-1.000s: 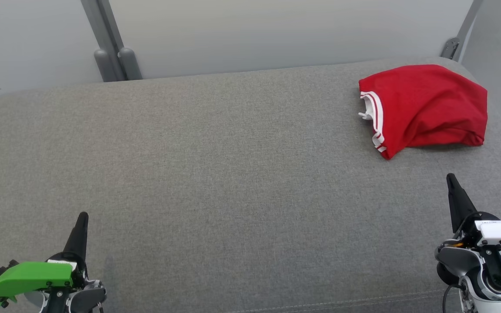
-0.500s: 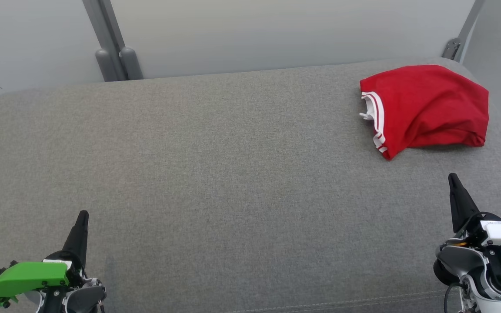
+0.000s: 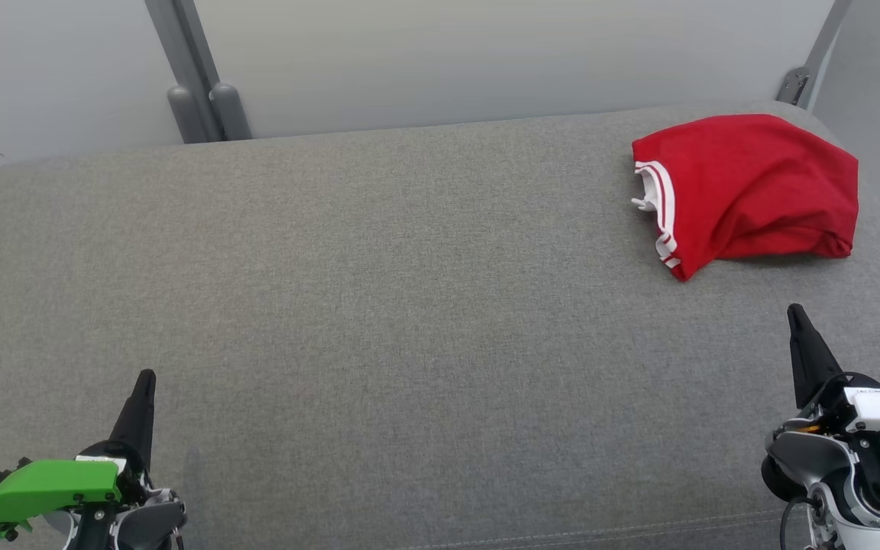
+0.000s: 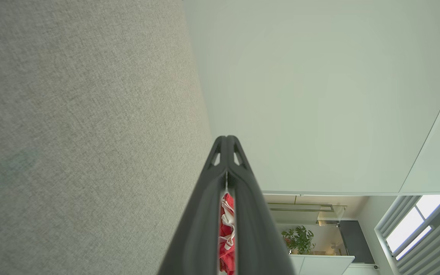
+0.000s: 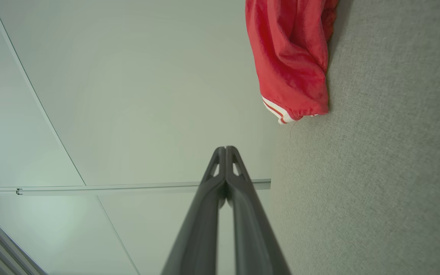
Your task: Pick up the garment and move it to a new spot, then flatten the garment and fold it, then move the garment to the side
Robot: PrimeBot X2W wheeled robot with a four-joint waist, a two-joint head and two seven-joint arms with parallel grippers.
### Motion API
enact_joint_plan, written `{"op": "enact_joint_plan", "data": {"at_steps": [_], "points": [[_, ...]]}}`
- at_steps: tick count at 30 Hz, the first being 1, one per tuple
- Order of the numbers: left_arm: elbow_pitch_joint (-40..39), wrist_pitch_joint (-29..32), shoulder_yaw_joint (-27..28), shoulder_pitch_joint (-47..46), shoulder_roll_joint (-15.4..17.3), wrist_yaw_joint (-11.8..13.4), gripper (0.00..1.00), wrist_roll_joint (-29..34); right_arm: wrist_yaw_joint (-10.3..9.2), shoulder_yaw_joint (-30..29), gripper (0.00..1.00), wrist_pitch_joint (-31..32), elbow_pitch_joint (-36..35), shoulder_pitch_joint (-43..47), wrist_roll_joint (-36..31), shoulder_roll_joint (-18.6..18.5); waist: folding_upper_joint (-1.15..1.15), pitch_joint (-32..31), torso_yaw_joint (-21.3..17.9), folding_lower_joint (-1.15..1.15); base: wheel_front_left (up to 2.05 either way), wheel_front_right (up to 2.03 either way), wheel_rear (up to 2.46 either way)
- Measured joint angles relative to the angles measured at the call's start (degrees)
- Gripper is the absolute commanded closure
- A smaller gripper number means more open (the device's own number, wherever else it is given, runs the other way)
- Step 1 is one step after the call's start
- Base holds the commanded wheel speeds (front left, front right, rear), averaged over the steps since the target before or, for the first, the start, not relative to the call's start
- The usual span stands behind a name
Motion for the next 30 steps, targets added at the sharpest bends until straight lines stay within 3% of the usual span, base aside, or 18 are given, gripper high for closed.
{"op": "enact_joint_plan", "data": {"at_steps": [30], "points": [[-0.1,-0.1,0.0,0.0,0.0,0.0,1.0,0.0,0.0,0.0,1.0,0.0,0.0,0.0,0.0,0.0,0.0,0.0,0.0,0.0,0.0,0.0,0.0]]}}
